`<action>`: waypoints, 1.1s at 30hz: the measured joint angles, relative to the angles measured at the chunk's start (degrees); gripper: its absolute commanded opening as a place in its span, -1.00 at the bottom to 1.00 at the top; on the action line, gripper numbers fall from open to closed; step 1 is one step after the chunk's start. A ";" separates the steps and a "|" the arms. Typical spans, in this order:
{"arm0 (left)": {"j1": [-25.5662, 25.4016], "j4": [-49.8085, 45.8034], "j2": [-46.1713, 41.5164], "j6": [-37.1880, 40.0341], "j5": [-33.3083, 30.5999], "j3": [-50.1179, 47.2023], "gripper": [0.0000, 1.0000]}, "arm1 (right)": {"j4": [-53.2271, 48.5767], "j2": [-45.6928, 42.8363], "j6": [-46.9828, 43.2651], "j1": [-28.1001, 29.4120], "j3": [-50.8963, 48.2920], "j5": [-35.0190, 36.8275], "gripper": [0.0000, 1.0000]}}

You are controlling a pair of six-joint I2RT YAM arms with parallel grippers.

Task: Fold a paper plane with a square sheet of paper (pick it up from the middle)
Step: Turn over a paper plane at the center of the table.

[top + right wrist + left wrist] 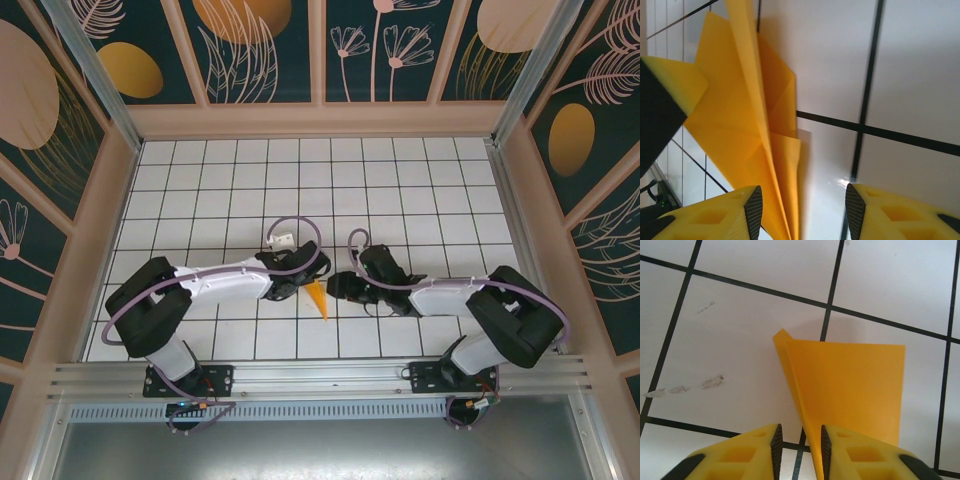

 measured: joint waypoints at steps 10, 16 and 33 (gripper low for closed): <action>0.09 1.44 -0.02 0.02 0.07 -1.29 -0.55 | 0.33 6.43 -4.72 0.81 5.62 -2.75 0.06; 0.09 1.64 -0.15 0.02 0.07 -1.55 -0.54 | 0.37 8.39 -5.53 0.92 6.93 -3.67 0.06; 0.09 1.64 -1.31 -0.11 0.04 -2.08 -0.53 | 1.53 10.91 -7.26 3.39 8.87 -6.08 -0.14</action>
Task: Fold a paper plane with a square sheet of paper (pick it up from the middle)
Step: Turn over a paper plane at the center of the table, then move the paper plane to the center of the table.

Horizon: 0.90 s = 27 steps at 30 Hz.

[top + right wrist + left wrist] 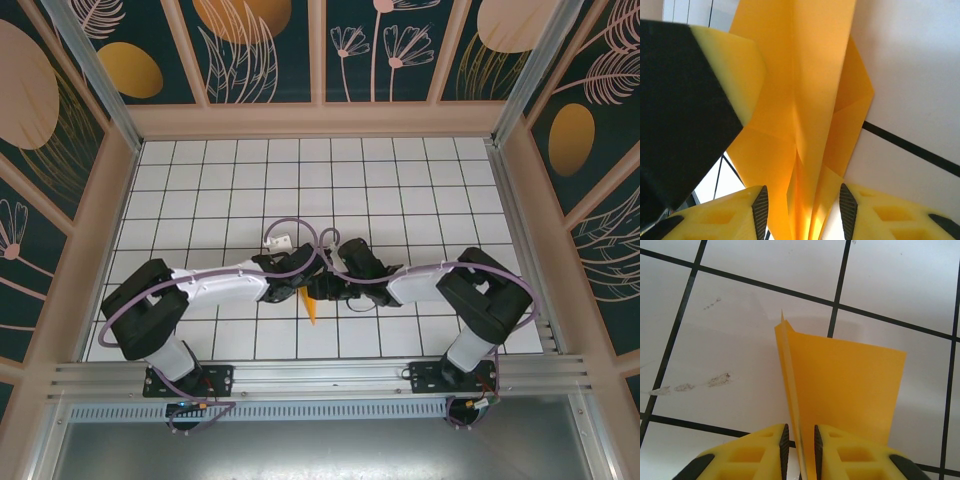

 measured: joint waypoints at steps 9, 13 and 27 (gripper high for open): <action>0.00 1.70 -2.56 -1.18 0.02 -3.08 -0.80 | -0.35 0.81 0.11 0.96 0.74 1.03 -0.27; 0.13 3.32 -4.63 -2.14 0.02 -6.32 -0.92 | -0.31 0.81 1.29 0.96 0.74 1.49 -0.11; 1.55 9.53 -8.02 -2.86 1.60 -11.47 -1.00 | -1.31 2.69 2.47 4.15 4.87 2.99 -0.07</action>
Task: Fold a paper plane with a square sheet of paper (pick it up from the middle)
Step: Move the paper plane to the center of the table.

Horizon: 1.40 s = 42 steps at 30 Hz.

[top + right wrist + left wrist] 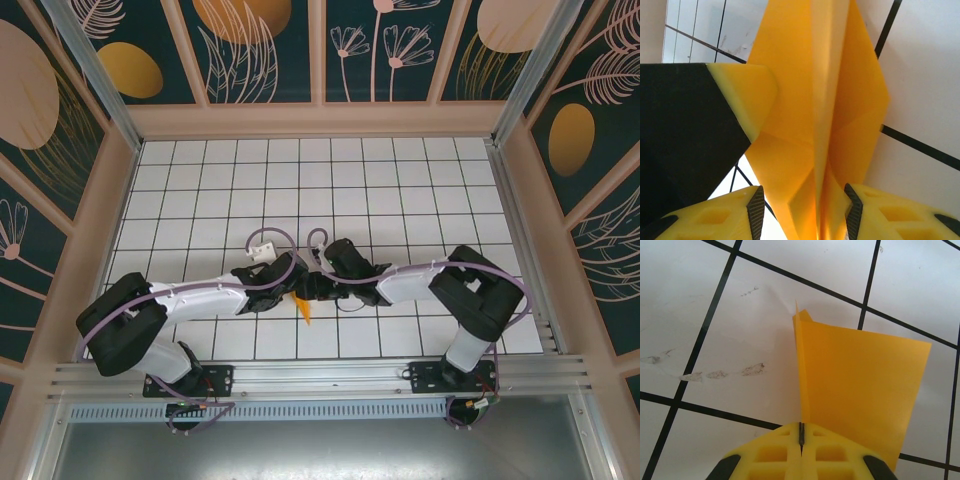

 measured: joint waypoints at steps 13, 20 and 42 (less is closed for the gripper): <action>0.02 0.46 -0.70 -0.20 0.17 -0.79 -1.00 | -5.29 1.44 -1.53 2.84 3.65 6.88 -0.53; 0.00 0.57 -0.87 -0.20 0.20 -0.79 -0.93 | -7.45 2.62 -2.12 3.39 5.27 9.14 -0.79; 0.02 11.23 -29.53 1.55 1.97 -12.70 0.09 | -35.95 -0.09 -4.57 -3.54 20.65 32.63 -0.83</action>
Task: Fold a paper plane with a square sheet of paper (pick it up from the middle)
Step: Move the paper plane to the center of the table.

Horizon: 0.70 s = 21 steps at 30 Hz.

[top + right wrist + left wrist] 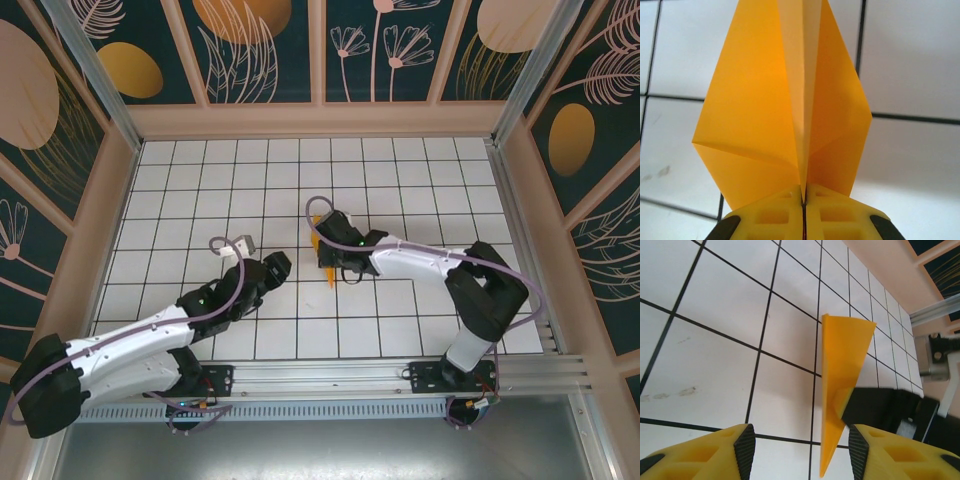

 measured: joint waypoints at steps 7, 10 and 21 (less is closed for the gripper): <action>0.00 -0.35 -0.81 -0.70 -0.59 -1.33 0.10 | -3.21 8.17 -1.44 -2.14 4.87 1.18 -0.68; 0.00 -0.39 -0.85 -0.85 -0.72 -1.33 0.10 | -3.91 10.10 -1.90 -2.60 5.07 0.98 -0.60; 0.00 -0.42 -0.83 -1.11 -0.74 -1.36 0.11 | -4.52 10.99 -3.21 -2.89 6.16 -0.15 -0.42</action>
